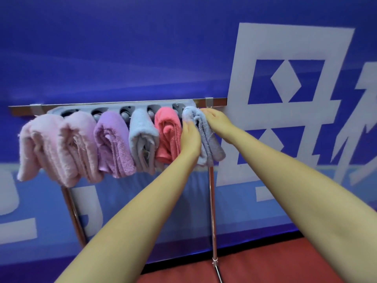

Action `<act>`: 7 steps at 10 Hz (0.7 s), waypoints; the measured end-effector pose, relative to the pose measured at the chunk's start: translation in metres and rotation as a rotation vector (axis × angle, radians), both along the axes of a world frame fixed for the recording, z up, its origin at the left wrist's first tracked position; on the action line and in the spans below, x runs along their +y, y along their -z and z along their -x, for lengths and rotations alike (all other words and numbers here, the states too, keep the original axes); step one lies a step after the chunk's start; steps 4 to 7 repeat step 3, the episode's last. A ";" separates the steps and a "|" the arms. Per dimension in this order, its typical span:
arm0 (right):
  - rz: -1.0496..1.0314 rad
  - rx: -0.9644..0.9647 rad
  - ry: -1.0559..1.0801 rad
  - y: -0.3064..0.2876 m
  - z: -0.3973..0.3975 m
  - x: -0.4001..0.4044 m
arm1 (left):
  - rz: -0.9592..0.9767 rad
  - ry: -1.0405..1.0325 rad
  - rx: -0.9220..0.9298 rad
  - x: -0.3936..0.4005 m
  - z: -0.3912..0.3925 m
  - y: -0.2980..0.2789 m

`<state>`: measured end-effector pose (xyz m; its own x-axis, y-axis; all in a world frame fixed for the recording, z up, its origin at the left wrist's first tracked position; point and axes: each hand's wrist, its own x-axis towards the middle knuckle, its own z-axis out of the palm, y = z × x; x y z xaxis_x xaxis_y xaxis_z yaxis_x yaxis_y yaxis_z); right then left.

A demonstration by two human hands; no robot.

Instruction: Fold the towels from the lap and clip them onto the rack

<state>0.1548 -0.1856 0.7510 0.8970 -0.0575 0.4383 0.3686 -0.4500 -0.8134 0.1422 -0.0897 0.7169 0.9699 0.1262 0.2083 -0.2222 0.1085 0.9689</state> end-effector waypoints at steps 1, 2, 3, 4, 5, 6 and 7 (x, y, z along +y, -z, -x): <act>0.053 -0.037 0.091 0.002 0.024 0.007 | -0.075 0.006 0.066 0.007 0.031 -0.013; 0.017 -0.061 0.188 0.000 0.057 0.013 | -0.162 -0.026 0.075 0.026 0.072 -0.018; -0.178 -0.081 0.246 -0.009 0.098 0.022 | -0.104 -0.002 0.026 0.047 0.107 -0.031; -0.178 -0.081 0.246 -0.009 0.098 0.022 | -0.104 -0.002 0.026 0.047 0.107 -0.031; -0.178 -0.081 0.246 -0.009 0.098 0.022 | -0.104 -0.002 0.026 0.047 0.107 -0.031; -0.178 -0.081 0.246 -0.009 0.098 0.022 | -0.104 -0.002 0.026 0.047 0.107 -0.031; -0.178 -0.081 0.246 -0.009 0.098 0.022 | -0.104 -0.002 0.026 0.047 0.107 -0.031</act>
